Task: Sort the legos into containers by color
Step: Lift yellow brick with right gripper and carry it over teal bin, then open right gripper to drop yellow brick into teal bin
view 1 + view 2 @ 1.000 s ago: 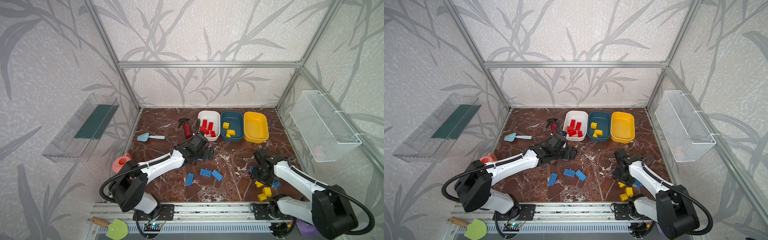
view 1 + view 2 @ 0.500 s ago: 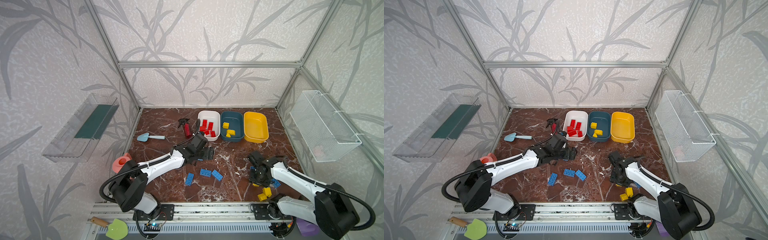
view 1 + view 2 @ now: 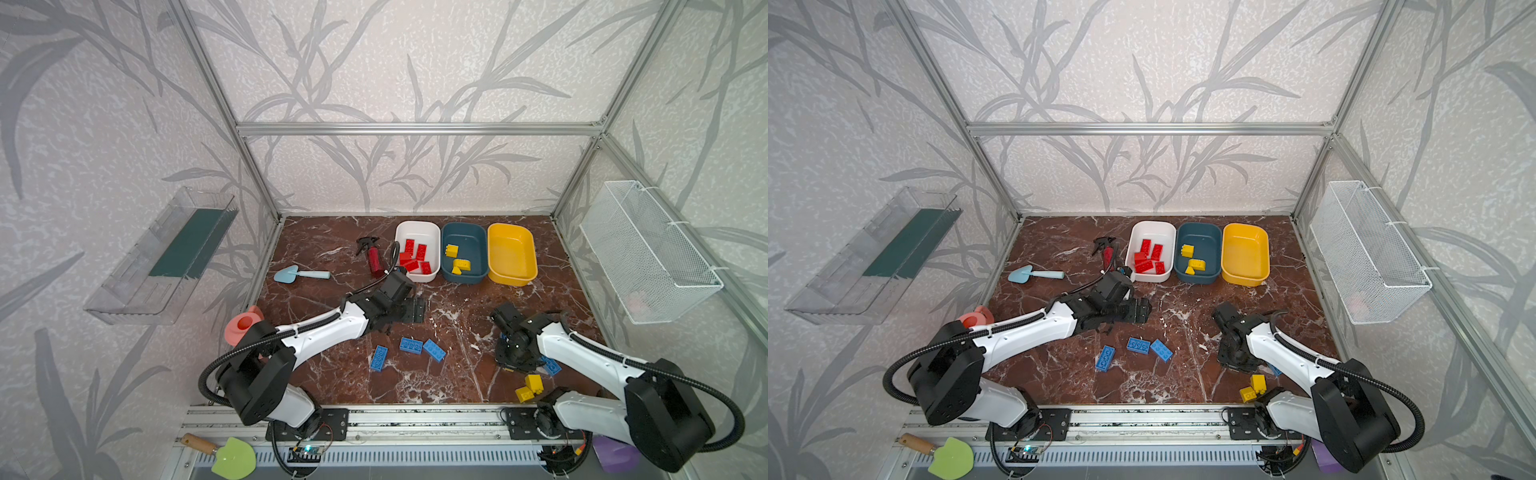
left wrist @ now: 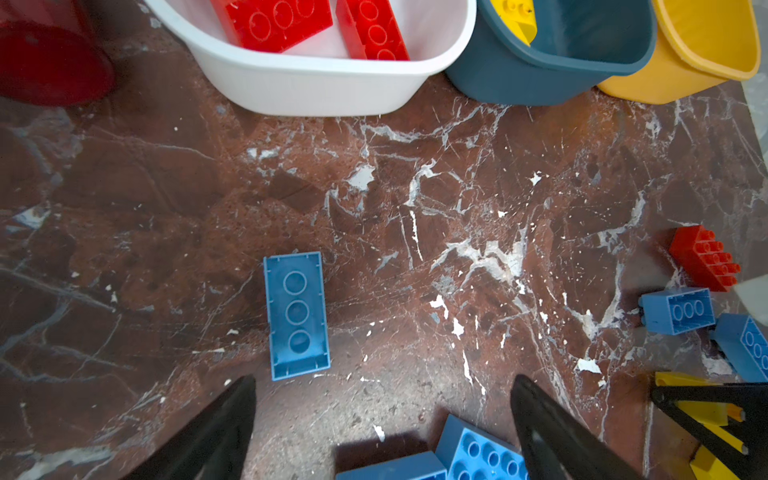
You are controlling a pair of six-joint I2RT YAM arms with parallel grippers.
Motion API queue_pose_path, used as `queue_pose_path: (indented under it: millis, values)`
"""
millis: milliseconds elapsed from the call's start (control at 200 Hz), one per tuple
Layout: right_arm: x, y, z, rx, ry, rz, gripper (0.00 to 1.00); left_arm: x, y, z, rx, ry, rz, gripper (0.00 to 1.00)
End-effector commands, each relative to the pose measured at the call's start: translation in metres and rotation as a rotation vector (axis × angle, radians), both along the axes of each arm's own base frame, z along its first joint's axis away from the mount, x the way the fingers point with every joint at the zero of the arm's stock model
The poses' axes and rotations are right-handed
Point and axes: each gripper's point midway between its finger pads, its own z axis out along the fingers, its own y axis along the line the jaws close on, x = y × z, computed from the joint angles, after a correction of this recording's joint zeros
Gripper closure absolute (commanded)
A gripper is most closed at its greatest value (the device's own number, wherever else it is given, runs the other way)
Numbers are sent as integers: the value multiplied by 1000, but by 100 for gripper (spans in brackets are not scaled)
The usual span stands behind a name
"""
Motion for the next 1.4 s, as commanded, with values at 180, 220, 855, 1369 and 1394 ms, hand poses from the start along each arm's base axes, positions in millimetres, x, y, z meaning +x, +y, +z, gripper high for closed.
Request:
queue_pose_path:
  millis: [180,220,855,1369,1394]
  values:
    - [39,26,42,87,-158,145,73,-6,17,15,10,-32,38,5]
    - [45,31,50,105,-175,161,74,-7,20,16,14,-32,39,5]
    - [209,116,181,419,-559,251,78,-32,46,17,15,-38,55,5]
    - [345,107,149,403,-553,154,77,-39,53,16,28,-49,43,5]
    - [348,105,145,405,-549,148,77,-39,52,16,28,-49,41,5]
